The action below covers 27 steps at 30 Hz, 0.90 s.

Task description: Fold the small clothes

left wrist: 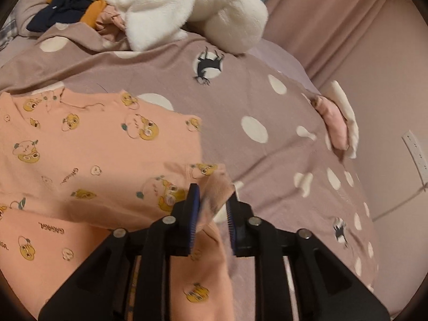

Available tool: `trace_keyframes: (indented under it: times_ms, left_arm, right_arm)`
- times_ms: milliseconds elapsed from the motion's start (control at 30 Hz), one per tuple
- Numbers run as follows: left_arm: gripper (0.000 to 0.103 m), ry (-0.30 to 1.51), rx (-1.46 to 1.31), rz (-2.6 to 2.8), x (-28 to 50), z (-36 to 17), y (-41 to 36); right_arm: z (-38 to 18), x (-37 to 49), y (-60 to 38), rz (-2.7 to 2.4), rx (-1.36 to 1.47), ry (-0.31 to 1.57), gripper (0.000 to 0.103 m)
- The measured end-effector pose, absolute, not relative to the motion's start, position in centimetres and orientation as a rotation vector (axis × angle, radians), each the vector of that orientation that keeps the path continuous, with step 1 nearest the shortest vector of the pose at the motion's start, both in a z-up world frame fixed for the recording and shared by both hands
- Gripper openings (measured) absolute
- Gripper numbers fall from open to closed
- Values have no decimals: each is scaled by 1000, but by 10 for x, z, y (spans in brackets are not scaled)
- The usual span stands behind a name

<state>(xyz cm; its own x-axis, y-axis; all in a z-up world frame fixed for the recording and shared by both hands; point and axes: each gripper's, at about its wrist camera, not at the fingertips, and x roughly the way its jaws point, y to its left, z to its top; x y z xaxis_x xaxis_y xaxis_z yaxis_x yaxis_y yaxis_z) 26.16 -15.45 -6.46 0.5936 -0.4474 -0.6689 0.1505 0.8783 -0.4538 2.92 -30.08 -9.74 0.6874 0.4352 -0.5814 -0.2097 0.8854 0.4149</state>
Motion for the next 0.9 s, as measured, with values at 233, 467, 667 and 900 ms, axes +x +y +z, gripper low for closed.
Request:
trace_keyframes:
  times_ms: [233,467,667,900]
  left_arm:
    - [84,818,-438,-445,240,-38,-145]
    - [99,771,-270,-348,190,-6,-107]
    - [102,729,-199,-245,135,3,-47]
    - [102,686,-133,-158,70,-4,7]
  right_arm:
    - [-99,32,-296,389,346,741,87]
    - [-97,31,-292,391,385,729,87]
    - [-96,19,-279,403,351,751,87]
    - [-76,-2,-272,365,269,742,87]
